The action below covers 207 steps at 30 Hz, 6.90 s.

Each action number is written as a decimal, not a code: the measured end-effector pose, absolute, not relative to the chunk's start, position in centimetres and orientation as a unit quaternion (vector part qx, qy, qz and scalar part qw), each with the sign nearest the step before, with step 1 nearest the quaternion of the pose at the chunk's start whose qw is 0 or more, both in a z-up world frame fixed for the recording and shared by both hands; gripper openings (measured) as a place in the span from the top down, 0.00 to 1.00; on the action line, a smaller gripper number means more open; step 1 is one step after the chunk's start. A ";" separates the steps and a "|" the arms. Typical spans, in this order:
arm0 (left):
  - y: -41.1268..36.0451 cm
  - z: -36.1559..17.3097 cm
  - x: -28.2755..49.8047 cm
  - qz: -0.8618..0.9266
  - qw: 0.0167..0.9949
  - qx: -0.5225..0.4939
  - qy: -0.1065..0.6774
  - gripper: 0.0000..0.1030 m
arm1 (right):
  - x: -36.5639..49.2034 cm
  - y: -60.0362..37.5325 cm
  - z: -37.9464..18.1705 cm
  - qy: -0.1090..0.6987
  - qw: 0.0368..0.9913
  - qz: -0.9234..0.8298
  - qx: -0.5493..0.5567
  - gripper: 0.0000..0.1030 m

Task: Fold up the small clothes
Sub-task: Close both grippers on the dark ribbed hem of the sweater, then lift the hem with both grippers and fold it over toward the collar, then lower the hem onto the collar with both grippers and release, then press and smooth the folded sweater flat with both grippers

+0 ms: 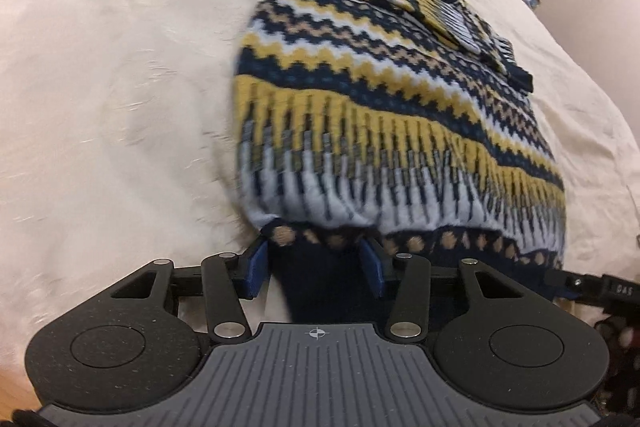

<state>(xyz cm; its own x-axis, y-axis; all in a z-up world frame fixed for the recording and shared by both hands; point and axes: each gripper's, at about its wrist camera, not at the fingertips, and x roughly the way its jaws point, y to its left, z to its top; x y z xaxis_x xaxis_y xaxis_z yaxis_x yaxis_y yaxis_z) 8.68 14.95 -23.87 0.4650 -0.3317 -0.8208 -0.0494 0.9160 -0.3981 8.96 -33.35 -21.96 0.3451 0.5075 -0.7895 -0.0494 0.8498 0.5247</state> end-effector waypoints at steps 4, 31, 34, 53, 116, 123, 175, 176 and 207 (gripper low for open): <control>14.9 -24.2 8.9 -0.088 0.830 -0.212 0.509 0.85 | 8.9 -33.6 -21.9 0.535 0.796 0.176 0.222 0.30; 14.8 -9.3 17.7 -0.049 0.889 -0.317 0.328 0.90 | 22.1 -38.2 -10.2 0.367 0.799 0.298 0.372 0.88; 14.7 -8.1 19.8 -0.039 0.897 -0.311 0.312 0.90 | 24.9 -38.4 -9.9 0.355 0.799 0.301 0.381 0.88; 15.9 -10.1 32.6 -0.061 0.890 -0.299 0.340 0.90 | 36.1 -35.1 -11.6 0.358 0.825 0.212 0.384 0.88; 12.6 -19.9 31.5 -0.083 0.833 0.013 0.547 0.56 | 36.7 -25.7 -14.5 0.483 0.849 0.215 0.001 0.39; 12.7 -20.0 31.5 -0.082 0.830 -0.003 0.552 0.55 | 42.8 -24.6 -14.7 0.471 0.857 0.207 -0.008 0.39; 7.7 -17.2 38.3 -0.122 0.833 0.027 0.540 0.47 | 39.8 -24.2 -13.9 0.476 0.848 0.225 0.050 0.33; 7.0 -17.7 37.4 -0.126 0.828 0.041 0.545 0.46 | 38.9 -23.5 -14.1 0.480 0.845 0.234 0.035 0.33; 8.5 -21.2 30.2 -0.069 0.828 0.024 0.556 0.23 | 29.4 -30.8 -16.0 0.530 0.828 0.134 0.122 0.12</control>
